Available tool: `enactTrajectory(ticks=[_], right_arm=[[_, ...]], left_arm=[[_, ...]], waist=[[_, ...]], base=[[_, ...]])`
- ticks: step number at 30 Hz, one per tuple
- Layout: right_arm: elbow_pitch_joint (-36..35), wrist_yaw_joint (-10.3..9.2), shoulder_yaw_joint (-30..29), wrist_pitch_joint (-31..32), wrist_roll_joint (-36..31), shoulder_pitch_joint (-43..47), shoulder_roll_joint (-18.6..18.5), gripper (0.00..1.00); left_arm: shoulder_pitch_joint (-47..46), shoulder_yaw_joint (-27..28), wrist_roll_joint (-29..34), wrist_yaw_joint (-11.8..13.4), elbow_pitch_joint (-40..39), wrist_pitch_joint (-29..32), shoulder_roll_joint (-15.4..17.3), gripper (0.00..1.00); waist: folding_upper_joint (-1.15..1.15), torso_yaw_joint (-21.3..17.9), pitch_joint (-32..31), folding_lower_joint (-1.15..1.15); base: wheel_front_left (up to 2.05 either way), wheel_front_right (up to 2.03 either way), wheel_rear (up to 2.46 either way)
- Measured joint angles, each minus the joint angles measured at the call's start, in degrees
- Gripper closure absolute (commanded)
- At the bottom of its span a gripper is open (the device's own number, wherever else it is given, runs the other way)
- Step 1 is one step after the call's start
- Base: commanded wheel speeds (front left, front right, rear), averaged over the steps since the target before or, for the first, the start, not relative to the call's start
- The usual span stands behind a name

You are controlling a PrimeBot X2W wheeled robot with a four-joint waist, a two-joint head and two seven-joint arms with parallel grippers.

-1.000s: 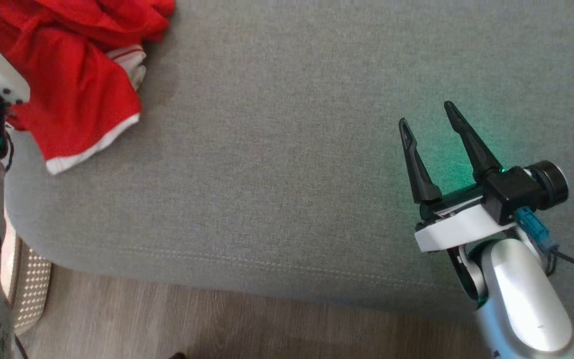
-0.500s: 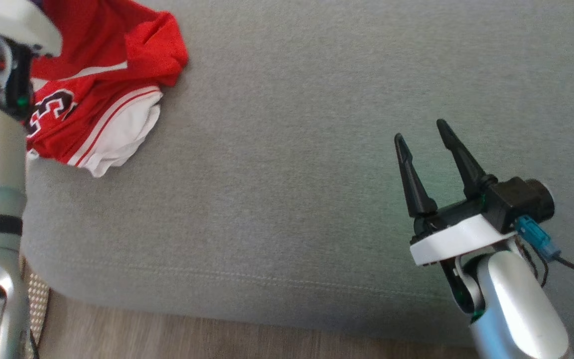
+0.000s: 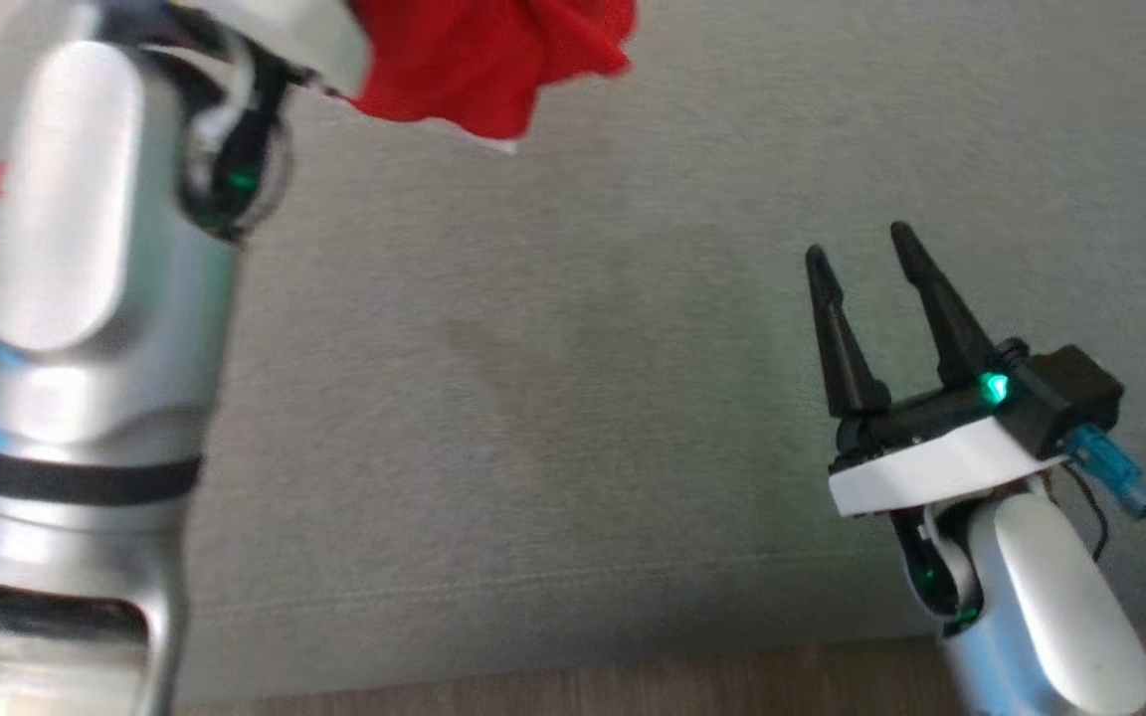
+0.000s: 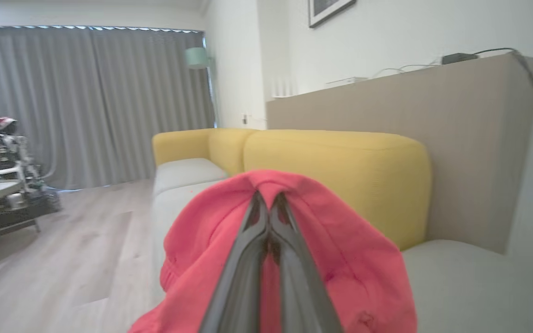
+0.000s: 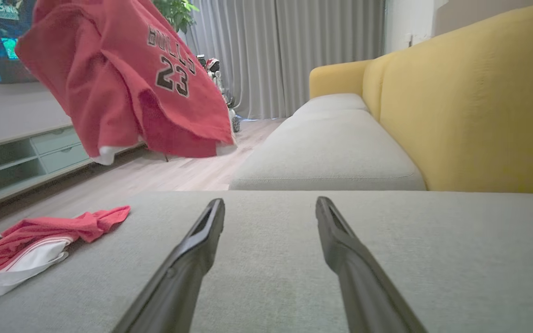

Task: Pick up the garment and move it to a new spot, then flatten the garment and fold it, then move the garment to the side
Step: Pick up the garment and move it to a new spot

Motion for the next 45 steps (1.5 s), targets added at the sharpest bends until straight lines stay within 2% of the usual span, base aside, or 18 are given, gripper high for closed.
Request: enactTrajectory(ticks=[2,7,11,15,16,17,18,20,24,30,34,38,43,45], right_arm=[[-0.41,0.00,-0.21,0.00,0.23,-0.47,0.00,0.00],[-2.60,0.00,-1.55,0.00,2.42,-2.46,0.02,0.00],[-3.78,0.00,-1.08,0.00,3.70,-4.07,0.02,0.00],[-5.31,0.00,-0.21,-0.01,5.12,-5.48,0.02,0.00],[-5.64,0.00,0.13,-0.01,5.42,-5.54,0.02,0.00],[-5.76,0.00,0.48,-0.01,5.47,-5.54,0.02,0.00],[-5.76,0.00,0.80,-0.01,5.46,-5.54,0.03,0.00],[-5.76,0.00,0.98,-0.01,5.45,-5.54,0.02,0.00],[-5.73,0.00,0.73,-0.01,5.42,-5.63,0.02,0.00],[-5.11,0.00,0.35,-0.01,3.56,-5.64,0.03,0.00],[-3.83,0.00,-0.26,-0.01,1.56,-4.69,0.04,0.00],[-2.25,0.00,-1.04,0.00,-0.41,-2.30,0.04,0.00],[0.52,0.00,-0.10,-0.01,-4.65,1.75,0.08,0.00],[1.20,0.00,-0.73,0.00,-4.95,3.22,0.10,0.00]], left_arm=[[0.34,-0.56,-0.05,0.29,-0.56,0.34,-0.88,1.00],[2.01,-3.92,0.05,1.88,-0.22,-0.03,-3.85,1.00],[2.27,-6.46,0.08,3.35,4.67,-2.42,-4.95,1.00],[2.19,-8.03,-0.30,5.44,12.77,-5.37,-5.66,1.00],[2.09,-8.66,-0.27,6.03,15.51,-6.09,-5.67,0.71],[1.93,-9.13,-0.25,6.66,18.17,-6.91,-5.67,0.07],[1.76,-9.55,-0.20,7.16,20.70,-7.79,-5.67,0.00],[1.07,-10.89,-0.32,7.40,24.83,-9.39,-5.66,0.00],[-0.23,-14.30,-3.38,7.04,27.36,-11.94,-5.86,0.00],[-1.85,-14.91,-6.80,7.36,27.10,-14.55,-5.83,0.00],[-0.24,-14.00,-6.73,7.43,23.26,-14.63,-5.27,0.00],[6.98,-11.93,-4.93,7.59,15.06,-14.90,-2.61,0.00],[23.72,-7.78,-3.58,8.04,4.44,-14.99,1.40,0.00],[30.15,-6.37,-2.90,8.37,0.86,-14.99,1.82,0.00]], waist=[[0.00,-1.04,0.19,0.00],[0.00,-6.44,1.39,0.00],[0.00,-10.63,3.07,0.00],[0.00,-14.07,5.19,0.00],[0.00,-14.79,5.73,0.00],[0.00,-15.44,6.24,0.00],[0.00,-16.06,6.73,0.00],[0.00,-16.95,7.66,0.00],[0.00,-16.74,8.46,0.00],[0.00,-12.57,7.05,0.00],[0.00,-8.79,5.01,0.00],[0.00,-4.99,2.17,0.00],[0.00,-1.35,-2.36,0.00],[0.00,-0.14,-4.12,0.00]], base=[[0.00,0.00,0.00],[0.00,0.00,0.00],[0.00,0.00,0.00],[0.00,0.00,0.00],[0.00,0.00,0.00],[0.00,0.00,0.00],[0.00,0.00,0.00],[0.00,0.00,0.00],[0.00,0.00,0.00],[0.00,0.00,0.00],[0.00,0.00,0.00],[0.00,0.00,0.00],[0.00,0.00,0.00],[0.00,0.00,0.00]])
